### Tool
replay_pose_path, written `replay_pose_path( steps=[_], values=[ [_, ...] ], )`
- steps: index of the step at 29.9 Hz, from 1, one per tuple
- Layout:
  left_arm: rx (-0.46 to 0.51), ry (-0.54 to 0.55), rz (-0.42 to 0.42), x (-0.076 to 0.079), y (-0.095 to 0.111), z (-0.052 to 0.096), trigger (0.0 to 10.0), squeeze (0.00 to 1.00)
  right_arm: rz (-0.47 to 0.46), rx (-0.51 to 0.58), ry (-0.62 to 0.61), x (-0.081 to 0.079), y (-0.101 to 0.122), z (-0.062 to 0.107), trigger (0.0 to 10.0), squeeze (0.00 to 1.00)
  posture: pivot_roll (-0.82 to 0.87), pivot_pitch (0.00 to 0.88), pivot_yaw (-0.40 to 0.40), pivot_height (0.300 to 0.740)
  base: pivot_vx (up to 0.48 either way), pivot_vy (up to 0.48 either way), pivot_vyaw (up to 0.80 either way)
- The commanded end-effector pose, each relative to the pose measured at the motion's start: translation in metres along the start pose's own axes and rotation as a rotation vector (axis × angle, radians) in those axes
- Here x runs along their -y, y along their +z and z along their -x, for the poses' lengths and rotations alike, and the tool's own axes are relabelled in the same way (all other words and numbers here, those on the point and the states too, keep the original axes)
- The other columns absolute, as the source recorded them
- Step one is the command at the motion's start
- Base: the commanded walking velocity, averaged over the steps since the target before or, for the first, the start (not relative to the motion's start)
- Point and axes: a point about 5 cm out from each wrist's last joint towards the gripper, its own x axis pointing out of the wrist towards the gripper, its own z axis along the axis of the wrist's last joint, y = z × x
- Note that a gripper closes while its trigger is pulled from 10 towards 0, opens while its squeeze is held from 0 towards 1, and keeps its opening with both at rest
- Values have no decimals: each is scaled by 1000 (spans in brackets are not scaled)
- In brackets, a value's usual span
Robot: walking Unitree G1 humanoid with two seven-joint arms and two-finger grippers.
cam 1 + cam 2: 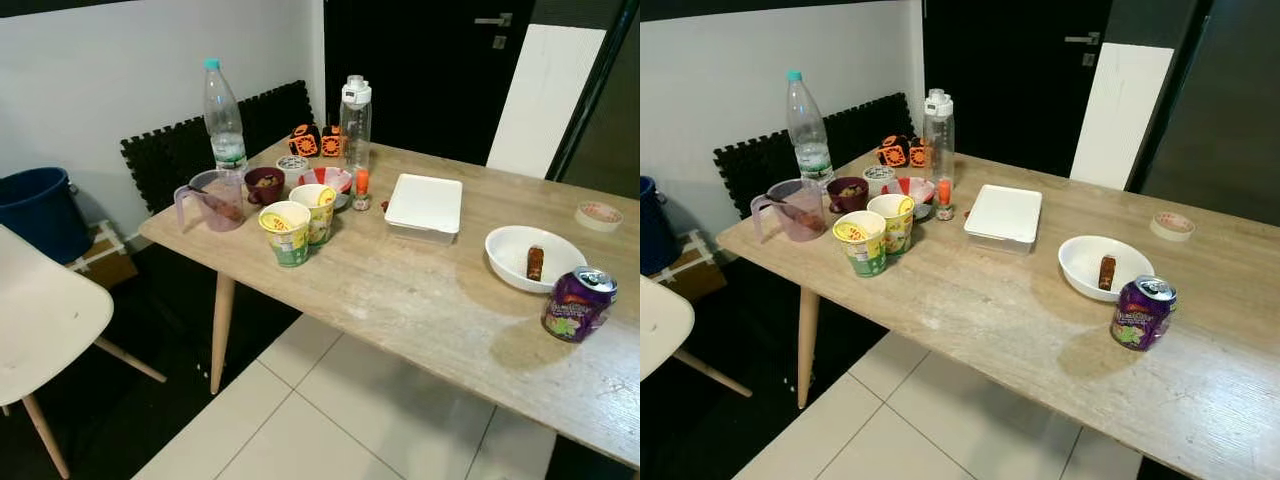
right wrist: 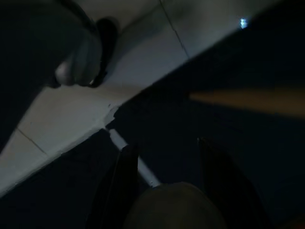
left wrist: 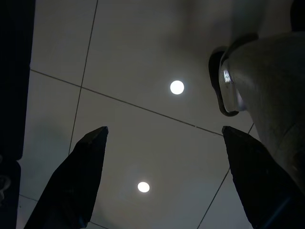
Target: Restocking fridge
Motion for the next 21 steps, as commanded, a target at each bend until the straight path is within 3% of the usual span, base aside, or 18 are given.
replay_pose_path(
  steps=[1,3,6,21],
  values=[
    [-4,-25,7,8,0,-1,10000,0,-46,-3,-34,7,-3,1,10000,0,-74,0,-6,740,0,0,0],
    [-7,-24,10,7,0,-1,10000,0,-132,-6,-79,16,-9,2,10000,0,-77,0,-4,740,0,0,0],
    [-11,-20,12,6,-1,-1,10000,0,-156,-1,-96,20,-8,3,10000,0,-77,0,-4,740,0,0,0],
    [-18,-27,16,11,1,-2,10000,0,-116,-3,-91,17,-2,2,10000,0,-73,0,-15,740,0,0,0]
  ],
)
